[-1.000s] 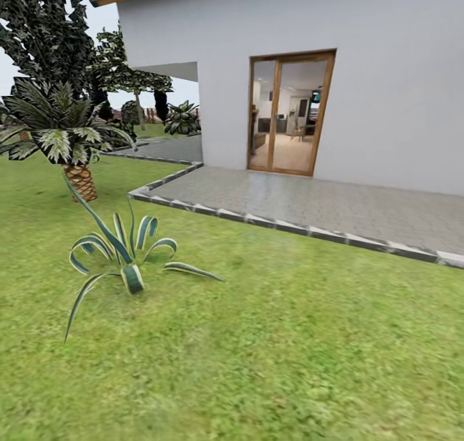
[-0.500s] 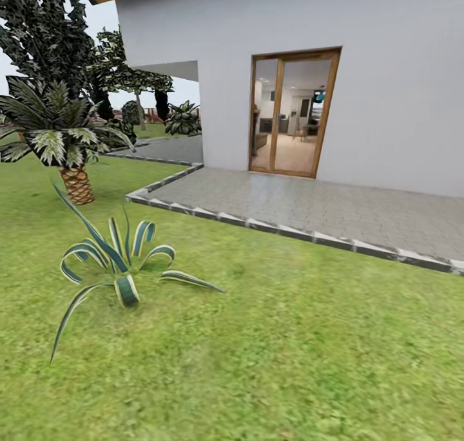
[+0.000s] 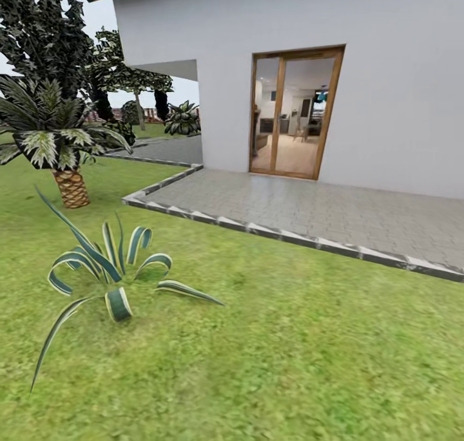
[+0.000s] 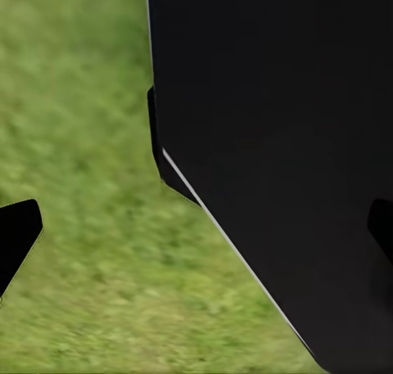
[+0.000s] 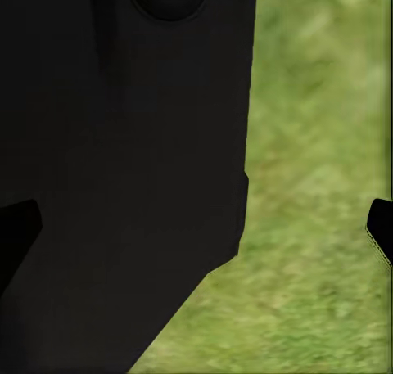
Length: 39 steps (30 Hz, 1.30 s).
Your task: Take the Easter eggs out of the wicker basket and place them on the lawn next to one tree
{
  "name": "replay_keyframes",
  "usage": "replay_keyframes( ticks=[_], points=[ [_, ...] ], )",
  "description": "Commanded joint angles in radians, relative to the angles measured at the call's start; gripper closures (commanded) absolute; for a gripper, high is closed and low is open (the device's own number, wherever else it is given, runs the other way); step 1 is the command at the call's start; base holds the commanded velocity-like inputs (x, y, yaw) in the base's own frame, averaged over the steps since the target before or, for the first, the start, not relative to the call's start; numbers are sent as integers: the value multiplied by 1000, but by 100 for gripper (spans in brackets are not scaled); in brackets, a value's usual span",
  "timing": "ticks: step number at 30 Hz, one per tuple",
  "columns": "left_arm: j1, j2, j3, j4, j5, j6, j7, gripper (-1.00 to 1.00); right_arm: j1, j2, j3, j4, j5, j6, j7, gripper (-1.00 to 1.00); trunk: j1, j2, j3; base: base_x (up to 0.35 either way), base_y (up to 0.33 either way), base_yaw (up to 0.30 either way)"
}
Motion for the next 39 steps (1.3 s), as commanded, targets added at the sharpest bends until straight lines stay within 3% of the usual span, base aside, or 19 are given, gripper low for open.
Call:
replay_keyframes(
  ticks=[1, 17, 31, 39],
  points=[
    [1, 0, 0, -2, -1, 0, 0, -100, -1, 0, 0, 2, 0, 0, 0, -100, 1, 0, -1, 331, 0, 0],
    [1, -1, 0, -2, -1, 0, 0, -100, -1, 0, 0, 2, 1, 0, 0, -100, 1, 0, -1, 321, 0, 0],
    [1, -1, -1, -2, -1, -3, 0, -100, -1, 0, 0, 2, 0, 0, -2, -100, 1, 0, -1, 28, 9, 86],
    [1, -1, 0, -2, -1, -1, -1, -100, -1, 0, 0, 2, 1, 0, -2, -100, 1, 0, -1, 138, 254, 2]
  ],
)
